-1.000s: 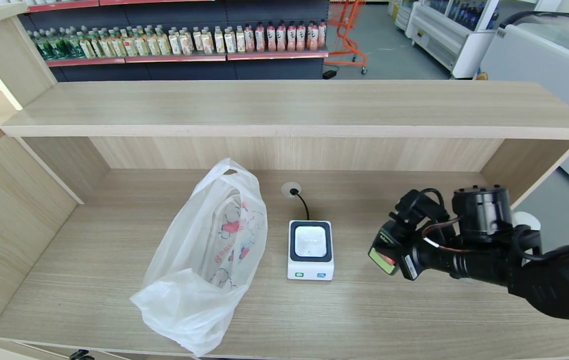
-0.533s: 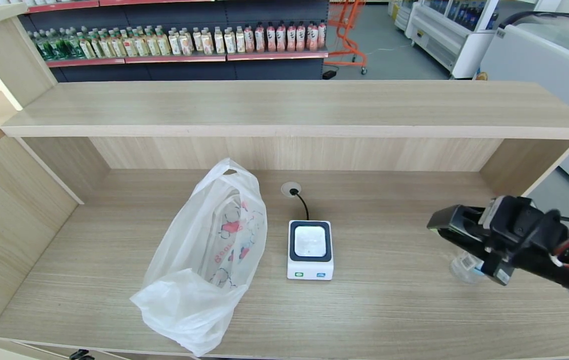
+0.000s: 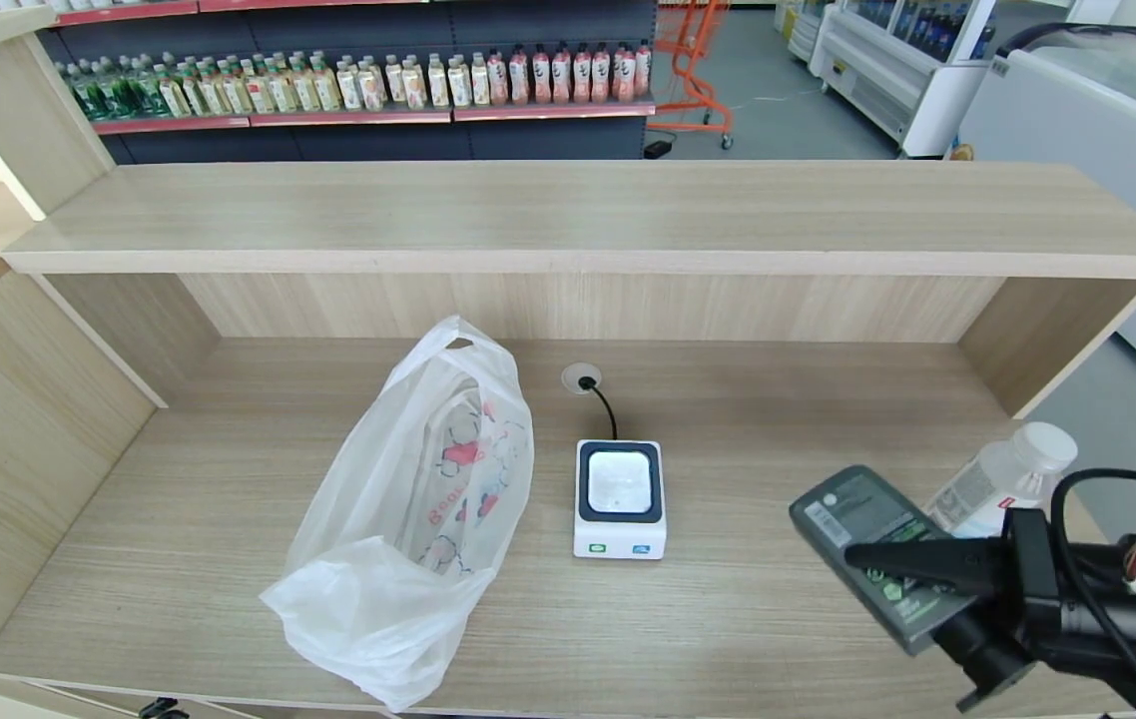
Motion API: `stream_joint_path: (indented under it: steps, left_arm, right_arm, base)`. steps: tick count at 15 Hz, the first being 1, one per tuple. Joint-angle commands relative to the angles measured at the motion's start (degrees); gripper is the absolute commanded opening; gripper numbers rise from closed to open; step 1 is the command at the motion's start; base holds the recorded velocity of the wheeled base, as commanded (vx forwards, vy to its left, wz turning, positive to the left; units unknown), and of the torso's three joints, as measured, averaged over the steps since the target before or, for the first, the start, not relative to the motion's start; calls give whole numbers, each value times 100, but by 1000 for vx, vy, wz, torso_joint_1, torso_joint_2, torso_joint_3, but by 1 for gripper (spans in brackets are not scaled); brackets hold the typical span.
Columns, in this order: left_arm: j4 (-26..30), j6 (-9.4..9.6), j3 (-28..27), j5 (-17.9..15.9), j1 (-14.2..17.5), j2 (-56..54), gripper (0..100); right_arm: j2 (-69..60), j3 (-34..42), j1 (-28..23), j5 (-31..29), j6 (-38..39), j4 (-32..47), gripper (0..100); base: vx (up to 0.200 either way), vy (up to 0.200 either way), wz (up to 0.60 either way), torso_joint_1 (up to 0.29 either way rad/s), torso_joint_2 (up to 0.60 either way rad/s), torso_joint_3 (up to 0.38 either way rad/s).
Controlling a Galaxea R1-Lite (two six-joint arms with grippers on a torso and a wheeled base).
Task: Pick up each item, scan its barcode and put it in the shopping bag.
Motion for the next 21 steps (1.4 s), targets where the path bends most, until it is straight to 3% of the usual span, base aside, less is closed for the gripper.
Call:
stream_joint_path:
  steps: [1, 4, 7, 15, 21]
  left_arm:
    - [1, 2, 0, 1, 1, -2, 100]
    - [1, 2, 0, 1, 1, -2, 100]
    - [1, 2, 0, 1, 1, -2, 100]
    - [1, 2, 0, 1, 1, -2, 100]
    - [1, 2, 0, 1, 1, -2, 100]
  right_arm:
    - [214, -10, 381, 306, -841, 582, 0]
    - [249, -80, 486, 1106, -1896, 564, 0]
    - [293, -115, 750, 1782, -2221, 389, 0]
    - [346, -168, 970, 1905, -2599, 371, 0]
    - [372, -256, 970, 1905, -2628, -156, 0]
  base:
    - [0, 0, 0, 0, 0, 0]
    - [0, 0, 0, 0, 0, 0]
    - [0, 0, 0, 0, 0, 0]
    - [0, 0, 0, 0, 0, 0]
    - [0, 0, 0, 0, 0, 0]
